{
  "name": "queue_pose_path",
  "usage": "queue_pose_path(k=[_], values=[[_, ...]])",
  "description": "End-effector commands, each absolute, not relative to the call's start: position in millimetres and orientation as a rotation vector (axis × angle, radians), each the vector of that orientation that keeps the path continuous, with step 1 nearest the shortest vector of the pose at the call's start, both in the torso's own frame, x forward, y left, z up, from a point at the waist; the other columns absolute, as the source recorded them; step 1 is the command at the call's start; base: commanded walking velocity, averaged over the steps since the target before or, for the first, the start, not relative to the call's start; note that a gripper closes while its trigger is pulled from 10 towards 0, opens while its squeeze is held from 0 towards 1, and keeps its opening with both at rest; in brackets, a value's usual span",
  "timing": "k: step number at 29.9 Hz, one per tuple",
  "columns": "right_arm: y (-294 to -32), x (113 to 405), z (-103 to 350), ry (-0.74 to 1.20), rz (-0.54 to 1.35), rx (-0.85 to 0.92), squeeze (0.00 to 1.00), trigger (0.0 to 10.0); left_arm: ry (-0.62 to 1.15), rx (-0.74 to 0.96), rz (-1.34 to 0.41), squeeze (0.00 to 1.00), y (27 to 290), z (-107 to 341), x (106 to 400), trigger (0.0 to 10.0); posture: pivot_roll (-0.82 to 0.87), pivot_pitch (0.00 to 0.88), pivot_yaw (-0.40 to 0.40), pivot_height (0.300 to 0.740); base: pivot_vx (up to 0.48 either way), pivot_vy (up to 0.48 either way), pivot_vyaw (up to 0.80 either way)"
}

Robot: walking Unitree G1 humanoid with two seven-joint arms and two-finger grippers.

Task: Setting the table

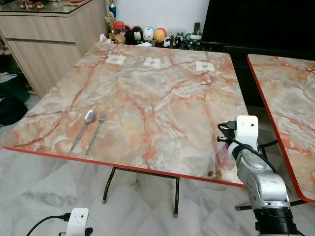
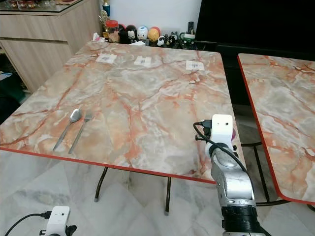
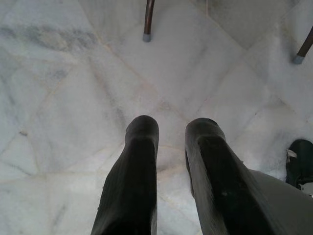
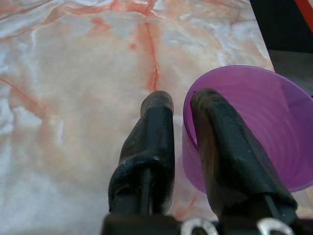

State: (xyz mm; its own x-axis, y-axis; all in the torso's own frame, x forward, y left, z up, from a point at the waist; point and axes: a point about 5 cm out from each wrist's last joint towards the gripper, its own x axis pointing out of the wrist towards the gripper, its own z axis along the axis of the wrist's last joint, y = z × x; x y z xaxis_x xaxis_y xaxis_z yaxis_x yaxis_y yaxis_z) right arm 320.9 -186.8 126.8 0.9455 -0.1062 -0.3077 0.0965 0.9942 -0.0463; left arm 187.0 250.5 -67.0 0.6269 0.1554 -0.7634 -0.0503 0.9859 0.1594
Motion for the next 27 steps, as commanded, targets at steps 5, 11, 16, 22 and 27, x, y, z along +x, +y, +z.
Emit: queue_pose_path(k=[5,11,16,22,27], values=[[-193.9,322.7,128.6,0.325,-0.127,-0.035,1.0,10.0,0.906,0.12,0.128,0.0,252.1,-68.4,184.4,10.0,0.06,0.006,-0.031,0.74,0.0,0.0,0.0],[-198.4,323.6,129.4,0.323,-0.142,-0.037,0.0,10.0,0.903,0.12,0.125,0.0,251.4,-68.2,185.1,10.0,0.05,0.006,-0.03,0.74,0.0,0.0,0.0],[-201.3,324.2,129.4,0.322,-0.152,-0.039,0.0,10.0,0.899,0.12,0.126,0.0,251.6,-67.5,186.2,10.0,0.05,0.006,-0.028,0.74,0.0,0.0,0.0],[-202.3,324.4,125.5,0.343,-0.149,-0.041,0.0,10.0,0.897,0.12,0.124,0.0,251.4,-67.2,186.8,10.0,0.05,0.006,-0.028,0.74,0.0,0.0,0.0],[-201.7,325.0,124.7,0.346,-0.145,-0.04,0.0,10.0,0.896,0.121,0.124,0.0,251.3,-67.2,187.0,10.0,0.05,0.006,-0.028,0.74,0.0,0.0,0.0]])
